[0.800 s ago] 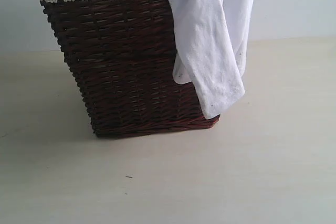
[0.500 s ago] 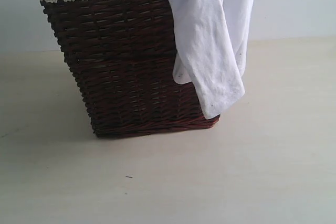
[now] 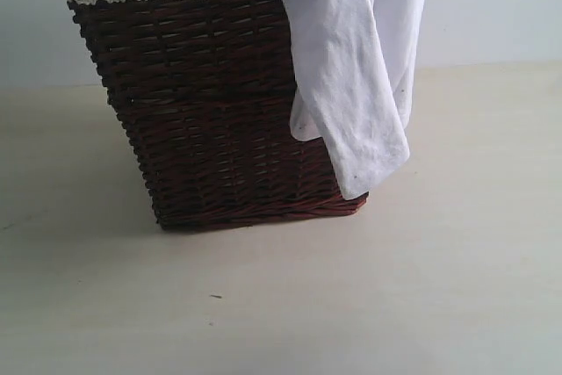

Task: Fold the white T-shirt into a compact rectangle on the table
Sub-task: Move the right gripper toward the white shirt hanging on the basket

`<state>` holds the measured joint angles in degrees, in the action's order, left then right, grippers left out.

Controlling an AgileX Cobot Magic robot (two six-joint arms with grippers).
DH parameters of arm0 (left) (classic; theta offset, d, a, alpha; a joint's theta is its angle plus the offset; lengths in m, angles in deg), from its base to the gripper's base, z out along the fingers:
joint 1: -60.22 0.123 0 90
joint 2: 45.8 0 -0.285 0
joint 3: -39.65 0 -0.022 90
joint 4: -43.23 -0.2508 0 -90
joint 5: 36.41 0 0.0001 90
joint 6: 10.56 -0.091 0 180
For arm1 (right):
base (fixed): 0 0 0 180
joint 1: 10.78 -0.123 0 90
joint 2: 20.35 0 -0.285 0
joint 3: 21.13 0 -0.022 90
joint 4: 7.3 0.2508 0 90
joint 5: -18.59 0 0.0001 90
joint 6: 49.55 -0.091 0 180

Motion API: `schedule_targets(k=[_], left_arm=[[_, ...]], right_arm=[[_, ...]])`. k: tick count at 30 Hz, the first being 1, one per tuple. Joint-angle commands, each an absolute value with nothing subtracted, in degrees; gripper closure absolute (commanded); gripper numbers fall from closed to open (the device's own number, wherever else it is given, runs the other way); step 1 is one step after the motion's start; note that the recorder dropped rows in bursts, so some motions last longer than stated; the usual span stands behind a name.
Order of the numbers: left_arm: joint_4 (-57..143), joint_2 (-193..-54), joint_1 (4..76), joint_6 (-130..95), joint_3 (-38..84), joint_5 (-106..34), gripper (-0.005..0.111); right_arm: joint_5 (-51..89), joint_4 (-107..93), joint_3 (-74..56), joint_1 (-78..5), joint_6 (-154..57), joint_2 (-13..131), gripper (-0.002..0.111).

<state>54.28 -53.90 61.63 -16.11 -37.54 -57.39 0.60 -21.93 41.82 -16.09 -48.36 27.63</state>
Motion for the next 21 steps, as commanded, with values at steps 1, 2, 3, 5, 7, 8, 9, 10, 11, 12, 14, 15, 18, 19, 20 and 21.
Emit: schedule_targets(k=[1, 2, 3, 5, 7, 8, 9, 10, 11, 12, 14, 15, 18, 19, 20, 21], left_arm=[[54.17, -53.59, 61.15, -16.26, -37.57, -57.09, 0.107], [54.17, -53.59, 61.15, -16.26, -37.57, -57.09, 0.107], [54.17, -53.59, 61.15, -16.26, -37.57, -57.09, 0.107], [54.17, -53.59, 61.15, -16.26, -37.57, -57.09, 0.107], [54.17, -53.59, 61.15, -16.26, -37.57, -57.09, 0.107], [54.17, -53.59, 61.15, -16.26, -37.57, -57.09, 0.107], [54.17, -53.59, 61.15, -16.26, -37.57, -57.09, 0.107], [54.17, -53.59, 61.15, -16.26, -37.57, -57.09, 0.107], [54.17, -53.59, 61.15, -16.26, -37.57, -57.09, 0.107], [54.17, -53.59, 61.15, -16.26, -37.57, -57.09, 0.107], [54.17, -53.59, 61.15, -16.26, -37.57, -57.09, 0.107], [54.17, -53.59, 61.15, -16.26, -37.57, -57.09, 0.107], [54.17, -53.59, 61.15, -16.26, -37.57, -57.09, 0.107], [54.17, -53.59, 61.15, -16.26, -37.57, -57.09, 0.107], [54.17, -53.59, 61.15, -16.26, -37.57, -57.09, 0.107], [54.17, -53.59, 61.15, -16.26, -37.57, -57.09, 0.107]], right_arm=[[0.02, -24.61, 31.85, -16.13, -47.32, 48.15, 0.108], [0.30, -23.02, 29.70, -16.13, -48.60, 51.86, 0.108], [0.55, -20.41, 28.12, -16.13, -50.83, 54.49, 0.108], [-1.94, -13.68, 24.18, -16.13, -51.33, 59.39, 0.108], [-2.62, -8.69, 20.62, -16.13, -48.58, 62.76, 0.108], [-4.61, -5.66, 18.54, -16.13, -44.55, 63.96, 0.108], [-6.12, -2.22, 16.31, -16.13, -39.01, 64.78, 0.108], [-8.25, 3.66, 14.00, -16.13, -29.00, 65.69, 0.108], [-11.59, 10.41, 11.60, -15.97, -16.56, 66.53, 0.108], [-16.20, 18.05, 9.70, -15.26, -3.60, 67.15, 0.108], [-27.60, 32.93, 5.59, -12.53, 19.19, 68.33, 0.108], [-33.69, 39.50, 4.05, -10.78, 28.64, 68.95, 0.108], [-46.46, 54.65, 1.70, -5.49, 45.27, 69.98, 0.108], [-48.64, 57.99, 1.37, -3.99, 46.55, 70.09, 0.108], [-51.07, 61.08, 1.22, -2.15, 45.67, 70.09, 0.108], [-51.37, 63.57, 1.22, -0.31, 43.69, 70.09, 0.108]])
